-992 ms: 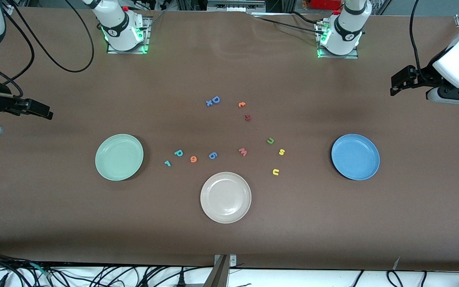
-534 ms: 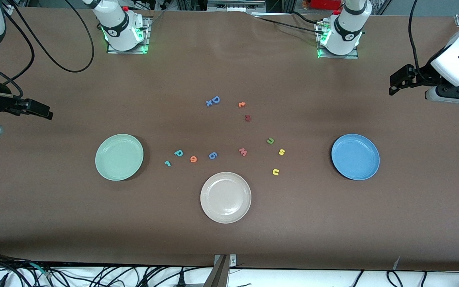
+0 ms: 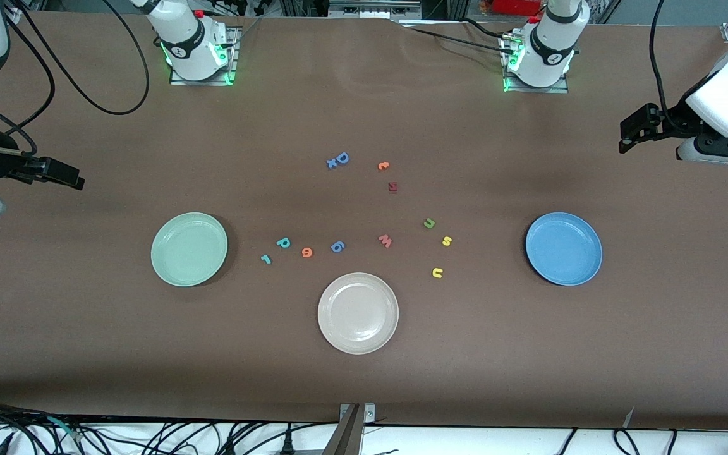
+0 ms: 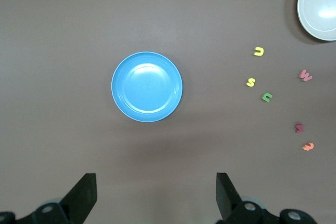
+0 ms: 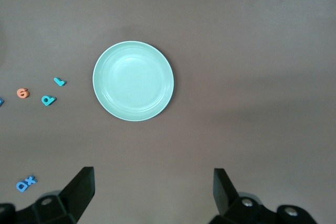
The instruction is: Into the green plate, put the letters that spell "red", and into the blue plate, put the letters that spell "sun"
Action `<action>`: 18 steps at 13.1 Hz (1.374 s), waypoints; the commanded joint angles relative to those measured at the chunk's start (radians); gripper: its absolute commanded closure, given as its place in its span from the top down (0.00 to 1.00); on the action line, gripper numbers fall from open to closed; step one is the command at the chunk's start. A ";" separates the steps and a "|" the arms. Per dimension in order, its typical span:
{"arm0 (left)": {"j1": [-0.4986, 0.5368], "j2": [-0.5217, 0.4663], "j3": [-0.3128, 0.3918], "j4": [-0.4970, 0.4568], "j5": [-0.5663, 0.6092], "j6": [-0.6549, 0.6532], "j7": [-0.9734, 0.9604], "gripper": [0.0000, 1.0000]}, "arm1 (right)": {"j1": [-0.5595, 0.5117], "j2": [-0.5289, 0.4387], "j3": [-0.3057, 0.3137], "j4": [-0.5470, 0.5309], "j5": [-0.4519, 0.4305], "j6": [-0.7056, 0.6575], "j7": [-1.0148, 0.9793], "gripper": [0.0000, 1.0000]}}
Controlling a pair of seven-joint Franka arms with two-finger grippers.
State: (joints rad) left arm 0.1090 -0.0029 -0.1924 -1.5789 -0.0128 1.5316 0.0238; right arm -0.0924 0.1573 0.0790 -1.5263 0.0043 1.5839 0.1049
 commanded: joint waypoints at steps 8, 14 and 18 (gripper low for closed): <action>-0.087 -0.020 0.116 -0.032 0.025 0.053 0.097 1.00 | -0.010 0.011 0.004 0.032 0.020 -0.022 -0.014 1.00; -0.091 -0.016 0.151 -0.032 0.025 0.058 0.189 1.00 | -0.010 0.011 0.004 0.032 0.020 -0.024 -0.014 1.00; -0.091 -0.016 0.149 -0.033 0.027 0.053 0.174 1.00 | -0.010 0.011 0.004 0.032 0.020 -0.022 -0.014 1.00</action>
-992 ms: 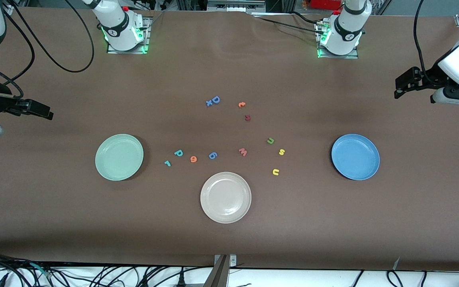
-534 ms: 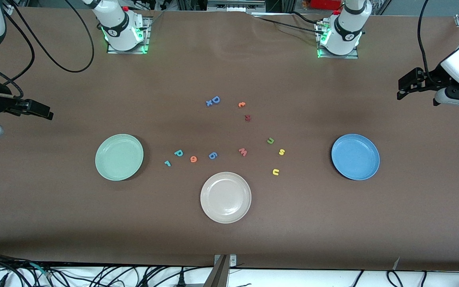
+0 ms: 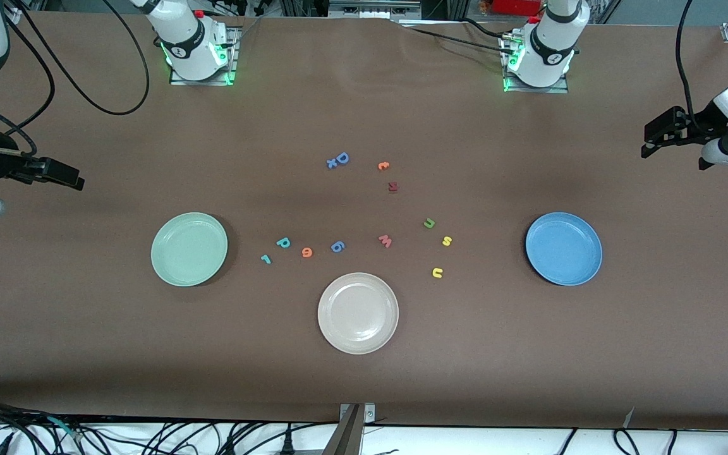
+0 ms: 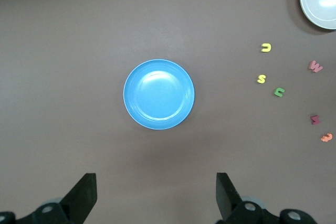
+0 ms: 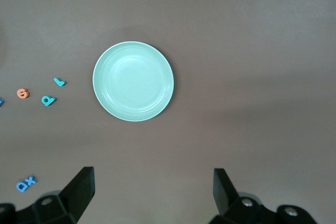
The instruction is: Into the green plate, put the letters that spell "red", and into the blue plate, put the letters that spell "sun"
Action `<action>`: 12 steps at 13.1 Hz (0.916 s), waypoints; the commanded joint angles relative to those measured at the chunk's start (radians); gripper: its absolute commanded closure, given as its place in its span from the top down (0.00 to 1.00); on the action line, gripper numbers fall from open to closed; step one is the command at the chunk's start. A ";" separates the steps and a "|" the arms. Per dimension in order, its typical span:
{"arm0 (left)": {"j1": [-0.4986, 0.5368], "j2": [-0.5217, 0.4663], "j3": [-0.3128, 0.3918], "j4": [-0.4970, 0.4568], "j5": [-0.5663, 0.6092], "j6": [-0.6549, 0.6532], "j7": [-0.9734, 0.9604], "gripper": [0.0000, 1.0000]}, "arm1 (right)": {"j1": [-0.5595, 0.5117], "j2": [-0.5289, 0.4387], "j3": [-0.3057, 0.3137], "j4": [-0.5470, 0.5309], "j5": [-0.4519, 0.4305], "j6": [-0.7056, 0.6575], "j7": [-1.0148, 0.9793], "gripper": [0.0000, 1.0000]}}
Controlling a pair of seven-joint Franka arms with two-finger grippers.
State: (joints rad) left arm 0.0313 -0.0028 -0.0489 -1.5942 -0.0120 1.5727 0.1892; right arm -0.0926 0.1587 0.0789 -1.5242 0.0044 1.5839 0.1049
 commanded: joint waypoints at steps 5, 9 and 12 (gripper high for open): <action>-0.005 0.006 0.004 0.003 0.023 0.007 0.006 1.00 | -0.010 0.010 0.004 0.030 0.020 -0.022 -0.014 1.00; -0.008 0.009 0.001 0.006 0.027 0.003 0.004 1.00 | -0.010 0.010 0.004 0.029 0.020 -0.022 -0.014 1.00; -0.014 0.007 -0.003 0.007 0.024 0.003 -0.034 1.00 | -0.010 0.010 0.004 0.029 0.020 -0.024 -0.014 1.00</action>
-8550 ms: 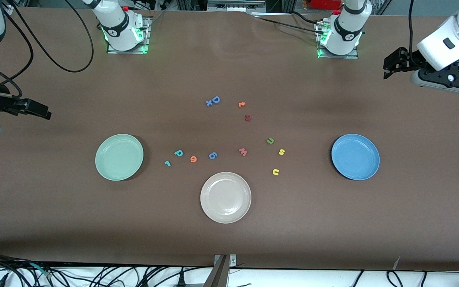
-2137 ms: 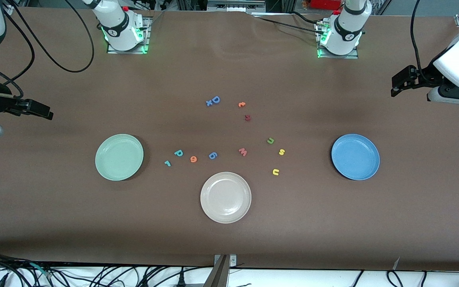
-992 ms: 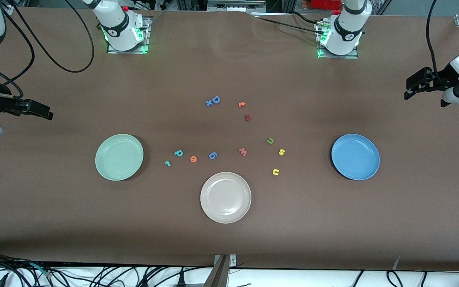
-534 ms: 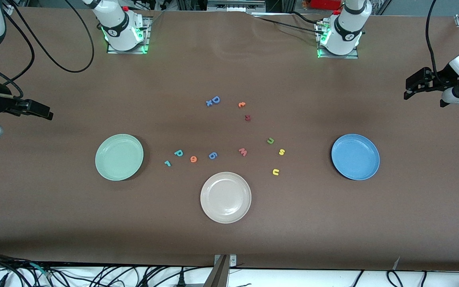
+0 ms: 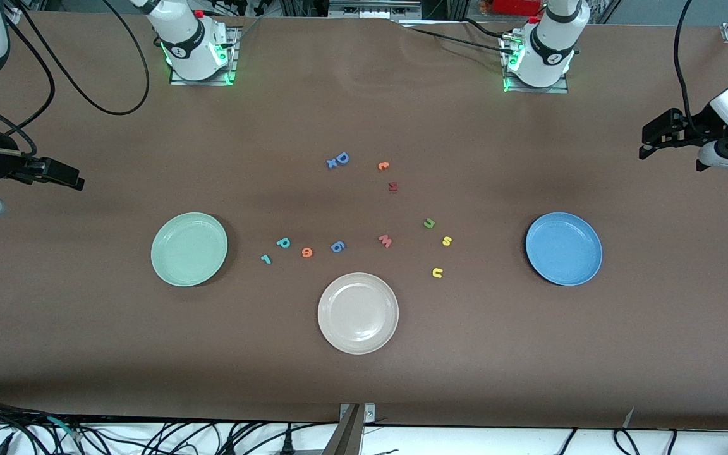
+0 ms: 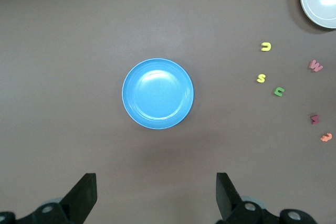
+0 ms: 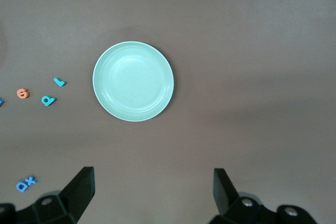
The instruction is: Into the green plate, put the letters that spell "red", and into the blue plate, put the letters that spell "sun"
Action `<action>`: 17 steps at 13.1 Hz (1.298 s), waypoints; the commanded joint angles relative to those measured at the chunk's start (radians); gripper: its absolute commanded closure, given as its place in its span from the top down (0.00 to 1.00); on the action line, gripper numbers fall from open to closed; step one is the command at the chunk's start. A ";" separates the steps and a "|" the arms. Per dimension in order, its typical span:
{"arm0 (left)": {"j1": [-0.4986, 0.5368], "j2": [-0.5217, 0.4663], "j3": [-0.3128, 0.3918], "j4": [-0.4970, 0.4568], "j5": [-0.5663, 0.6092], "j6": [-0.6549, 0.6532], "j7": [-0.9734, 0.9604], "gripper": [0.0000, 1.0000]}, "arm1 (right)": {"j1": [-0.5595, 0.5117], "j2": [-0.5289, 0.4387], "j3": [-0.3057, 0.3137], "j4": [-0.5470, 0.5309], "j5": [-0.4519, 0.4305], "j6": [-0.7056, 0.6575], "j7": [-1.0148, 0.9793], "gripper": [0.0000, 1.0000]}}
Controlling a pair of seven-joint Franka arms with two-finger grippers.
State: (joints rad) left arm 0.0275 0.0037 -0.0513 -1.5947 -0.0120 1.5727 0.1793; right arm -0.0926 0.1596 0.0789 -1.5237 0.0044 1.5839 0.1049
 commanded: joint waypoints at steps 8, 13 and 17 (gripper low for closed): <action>-0.014 0.004 -0.001 0.004 0.017 -0.049 -0.026 1.00 | -0.010 0.009 0.004 0.028 0.020 -0.024 -0.014 1.00; -0.044 0.044 -0.008 0.006 0.020 -0.051 -0.026 1.00 | -0.010 0.009 0.004 0.028 0.020 -0.024 -0.014 1.00; -0.125 0.143 -0.010 0.009 0.012 -0.049 -0.023 1.00 | -0.010 0.009 0.004 0.027 0.020 -0.024 -0.014 1.00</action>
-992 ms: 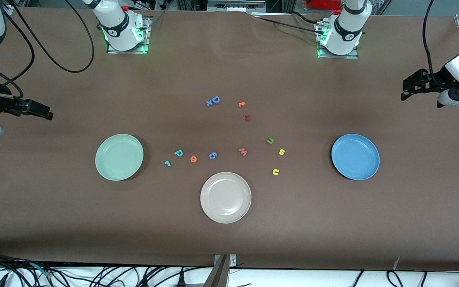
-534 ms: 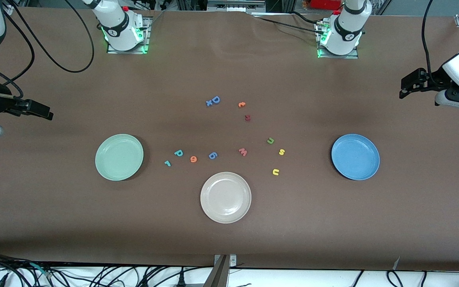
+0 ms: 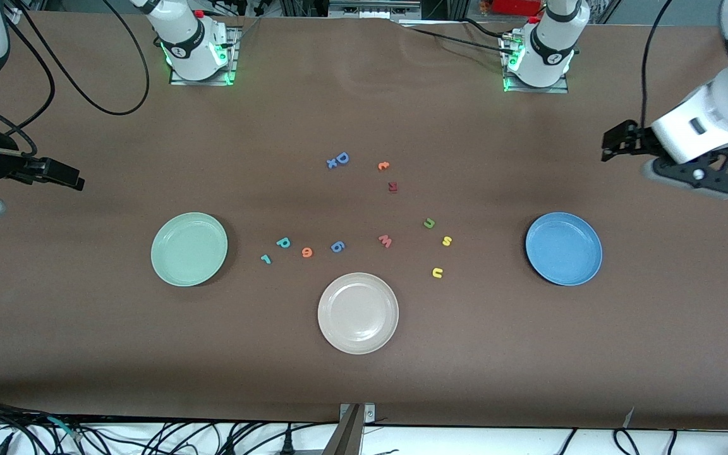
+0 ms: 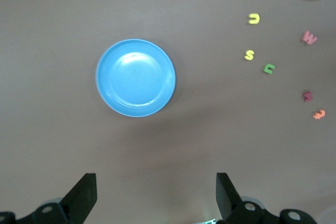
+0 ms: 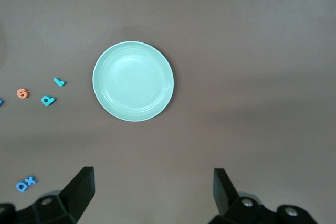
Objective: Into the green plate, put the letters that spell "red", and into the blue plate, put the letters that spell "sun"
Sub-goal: 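Reach the yellow U with the left gripper while the right gripper approaches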
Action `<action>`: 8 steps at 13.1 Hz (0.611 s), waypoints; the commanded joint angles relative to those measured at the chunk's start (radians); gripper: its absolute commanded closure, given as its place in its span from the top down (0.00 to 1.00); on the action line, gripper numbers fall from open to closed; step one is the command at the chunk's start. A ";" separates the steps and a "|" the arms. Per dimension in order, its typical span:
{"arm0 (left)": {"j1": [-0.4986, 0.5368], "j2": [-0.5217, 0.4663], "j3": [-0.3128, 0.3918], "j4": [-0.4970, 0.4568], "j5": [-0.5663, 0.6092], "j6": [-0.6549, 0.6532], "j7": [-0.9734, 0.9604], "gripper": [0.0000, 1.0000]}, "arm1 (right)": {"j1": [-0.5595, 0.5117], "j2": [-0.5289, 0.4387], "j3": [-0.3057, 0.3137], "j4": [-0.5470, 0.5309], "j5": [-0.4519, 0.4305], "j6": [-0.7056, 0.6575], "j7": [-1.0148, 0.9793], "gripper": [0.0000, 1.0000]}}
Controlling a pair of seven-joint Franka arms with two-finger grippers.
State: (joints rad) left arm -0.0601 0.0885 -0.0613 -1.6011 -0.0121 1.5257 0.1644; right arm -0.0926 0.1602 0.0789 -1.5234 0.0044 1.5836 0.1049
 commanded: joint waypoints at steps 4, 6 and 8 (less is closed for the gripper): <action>-0.154 0.184 0.000 0.035 0.004 0.123 -0.016 1.00 | -0.010 0.009 0.004 0.026 0.020 -0.022 -0.014 1.00; -0.197 0.275 -0.002 0.040 0.001 0.178 -0.055 1.00 | -0.004 0.009 0.005 0.025 0.022 -0.021 -0.001 1.00; -0.225 0.356 0.000 0.043 -0.005 0.308 -0.069 1.00 | 0.007 0.018 0.013 0.023 0.022 -0.011 0.009 1.00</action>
State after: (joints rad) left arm -0.2634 0.3586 -0.0700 -1.5990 -0.0125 1.7578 0.1102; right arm -0.0902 0.1623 0.0821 -1.5227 0.0069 1.5837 0.1055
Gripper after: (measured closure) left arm 0.000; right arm 0.000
